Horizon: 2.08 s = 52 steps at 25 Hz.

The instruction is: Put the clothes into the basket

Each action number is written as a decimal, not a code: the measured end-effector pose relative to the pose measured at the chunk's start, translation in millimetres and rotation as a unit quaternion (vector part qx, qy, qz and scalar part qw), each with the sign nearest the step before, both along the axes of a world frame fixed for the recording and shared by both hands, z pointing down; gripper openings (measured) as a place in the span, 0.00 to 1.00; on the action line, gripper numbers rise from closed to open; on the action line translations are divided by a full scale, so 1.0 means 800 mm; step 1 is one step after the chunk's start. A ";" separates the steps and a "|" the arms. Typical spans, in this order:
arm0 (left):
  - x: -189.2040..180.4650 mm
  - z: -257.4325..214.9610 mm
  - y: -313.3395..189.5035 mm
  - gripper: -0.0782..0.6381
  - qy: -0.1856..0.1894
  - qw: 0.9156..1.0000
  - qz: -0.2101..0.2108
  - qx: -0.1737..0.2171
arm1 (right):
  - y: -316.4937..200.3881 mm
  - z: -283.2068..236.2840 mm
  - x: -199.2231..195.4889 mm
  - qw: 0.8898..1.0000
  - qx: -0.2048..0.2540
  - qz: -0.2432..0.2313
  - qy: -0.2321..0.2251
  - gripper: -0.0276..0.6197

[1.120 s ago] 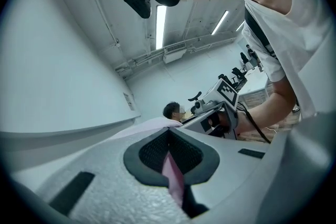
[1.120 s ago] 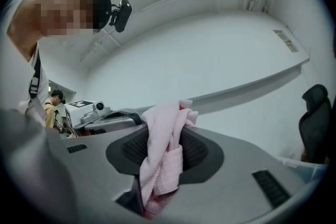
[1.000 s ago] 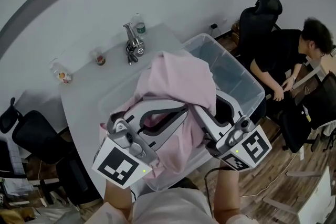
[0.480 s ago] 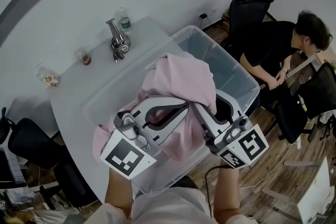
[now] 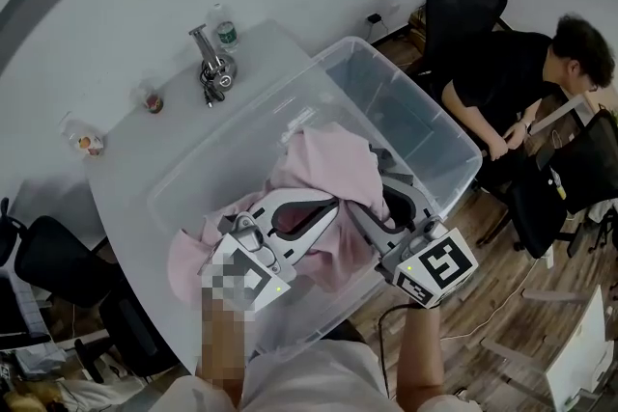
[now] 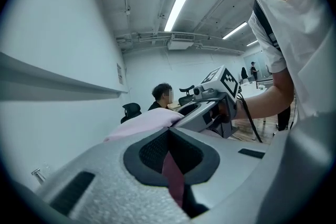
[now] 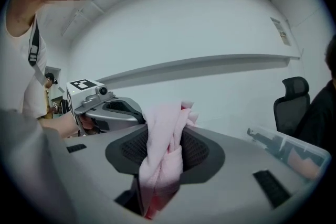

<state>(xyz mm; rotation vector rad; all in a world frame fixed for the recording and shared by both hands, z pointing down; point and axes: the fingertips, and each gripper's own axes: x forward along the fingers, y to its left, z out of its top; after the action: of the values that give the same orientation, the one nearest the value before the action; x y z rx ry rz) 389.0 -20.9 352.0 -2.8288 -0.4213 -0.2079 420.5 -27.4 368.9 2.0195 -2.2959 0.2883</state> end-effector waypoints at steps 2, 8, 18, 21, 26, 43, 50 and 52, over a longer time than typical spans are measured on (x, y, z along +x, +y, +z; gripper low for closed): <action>-0.002 0.016 -0.001 0.12 -0.019 1.000 -0.004 -0.004 | -0.001 0.012 -0.002 1.000 -0.021 -0.002 0.012 0.27; -0.009 0.061 -0.005 0.12 -0.053 0.999 -0.004 0.001 | -0.005 0.053 -0.006 0.994 -0.098 -0.015 0.036 0.28; -0.025 0.091 0.006 0.12 -0.083 0.996 -0.002 -0.022 | -0.018 0.116 -0.022 0.968 -0.221 -0.061 0.106 0.28; -0.030 0.092 0.004 0.12 -0.085 0.996 -0.005 -0.026 | -0.020 0.136 -0.025 0.956 -0.255 -0.071 0.123 0.29; -0.038 0.093 0.003 0.12 -0.086 0.996 -0.012 -0.030 | -0.023 0.161 -0.035 0.931 -0.304 -0.103 0.171 0.31; -0.060 0.078 0.001 0.12 -0.073 0.997 -0.020 -0.027 | -0.011 0.189 -0.056 0.867 -0.357 -0.168 0.303 0.49; -0.071 0.067 0.004 0.12 -0.059 0.998 -0.024 -0.026 | -0.008 0.150 -0.044 0.894 -0.292 -0.121 0.319 0.50; -0.075 0.064 0.004 0.12 -0.055 0.998 -0.026 -0.027 | -0.008 0.128 -0.046 0.916 -0.251 -0.102 0.295 0.45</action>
<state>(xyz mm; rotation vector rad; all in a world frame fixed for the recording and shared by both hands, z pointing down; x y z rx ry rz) 328.9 -17.6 402.8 -2.8930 -0.3834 -0.3706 383.9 -34.1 471.4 1.3618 -1.7926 0.1897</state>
